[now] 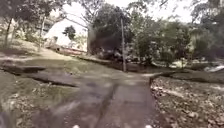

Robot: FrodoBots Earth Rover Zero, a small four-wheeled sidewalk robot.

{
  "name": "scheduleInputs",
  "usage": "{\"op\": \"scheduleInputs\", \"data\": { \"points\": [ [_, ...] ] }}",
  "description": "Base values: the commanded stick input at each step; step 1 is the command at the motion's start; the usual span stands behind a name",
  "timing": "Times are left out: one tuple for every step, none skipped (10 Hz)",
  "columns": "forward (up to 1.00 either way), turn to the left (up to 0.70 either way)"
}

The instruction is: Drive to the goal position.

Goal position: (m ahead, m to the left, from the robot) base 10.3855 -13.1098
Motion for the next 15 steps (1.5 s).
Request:
{"op": "scheduleInputs", "data": {
  "points": [
    [1.00,0.00],
    [1.00,0.00],
    [1.00,0.00],
    [1.00,0.00],
    [1.00,0.00],
    [1.00,0.00],
    [1.00,0.00],
    [1.00,0.00],
    [1.00,0.00],
    [1.00,0.00],
    [1.00,-0.28],
    [1.00,-0.39],
    [1.00,-0.39],
    [1.00,-0.39],
    [1.00,-0.39]
  ]
}}
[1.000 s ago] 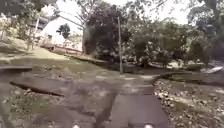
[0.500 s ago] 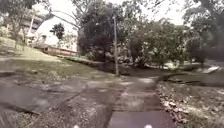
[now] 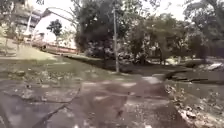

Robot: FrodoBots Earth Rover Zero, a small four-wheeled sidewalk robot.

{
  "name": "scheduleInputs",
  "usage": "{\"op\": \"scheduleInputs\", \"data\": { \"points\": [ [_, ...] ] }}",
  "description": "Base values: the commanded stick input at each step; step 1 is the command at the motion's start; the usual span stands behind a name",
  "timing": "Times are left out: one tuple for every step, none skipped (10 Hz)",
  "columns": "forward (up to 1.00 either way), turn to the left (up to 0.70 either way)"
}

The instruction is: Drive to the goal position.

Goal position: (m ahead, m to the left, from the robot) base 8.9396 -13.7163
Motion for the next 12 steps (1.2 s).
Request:
{"op": "scheduleInputs", "data": {
  "points": [
    [1.00,-0.39],
    [1.00,-0.39],
    [1.00,-0.27],
    [1.00,-0.05],
    [1.00,0.00],
    [1.00,0.00],
    [1.00,0.00],
    [1.00,0.00],
    [1.00,0.00],
    [1.00,0.00],
    [1.00,0.00],
    [1.00,0.00]
  ]
}}
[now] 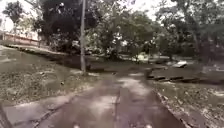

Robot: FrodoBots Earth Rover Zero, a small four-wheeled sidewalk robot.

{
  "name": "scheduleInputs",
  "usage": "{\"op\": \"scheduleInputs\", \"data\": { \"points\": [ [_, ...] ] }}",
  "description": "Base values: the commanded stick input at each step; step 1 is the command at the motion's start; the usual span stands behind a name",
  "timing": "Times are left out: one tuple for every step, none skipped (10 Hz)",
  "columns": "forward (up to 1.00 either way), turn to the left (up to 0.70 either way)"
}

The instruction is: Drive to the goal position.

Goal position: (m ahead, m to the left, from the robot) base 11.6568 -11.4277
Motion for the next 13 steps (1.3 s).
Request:
{"op": "scheduleInputs", "data": {
  "points": [
    [1.00,0.00],
    [1.00,0.00],
    [0.46,0.00],
    [0.00,0.00],
    [0.00,0.00],
    [0.00,0.00],
    [0.00,0.00],
    [0.00,0.00],
    [0.00,0.00],
    [0.00,0.00],
    [0.00,0.00],
    [0.00,0.00],
    [0.17,-0.06]
  ]
}}
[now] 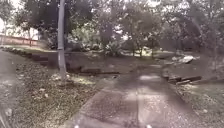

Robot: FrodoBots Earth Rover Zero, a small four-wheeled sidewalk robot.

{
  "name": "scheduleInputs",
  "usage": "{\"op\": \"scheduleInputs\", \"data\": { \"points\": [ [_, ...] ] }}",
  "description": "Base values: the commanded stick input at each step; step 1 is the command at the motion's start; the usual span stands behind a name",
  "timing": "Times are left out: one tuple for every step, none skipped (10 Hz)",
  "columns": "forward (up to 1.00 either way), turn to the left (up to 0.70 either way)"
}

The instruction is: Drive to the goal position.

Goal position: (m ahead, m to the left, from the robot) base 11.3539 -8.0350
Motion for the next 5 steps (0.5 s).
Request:
{"op": "scheduleInputs", "data": {
  "points": [
    [1.00,-0.38],
    [1.00,-0.39],
    [1.00,-0.40],
    [1.00,-0.40],
    [1.00,-0.40]
  ]
}}
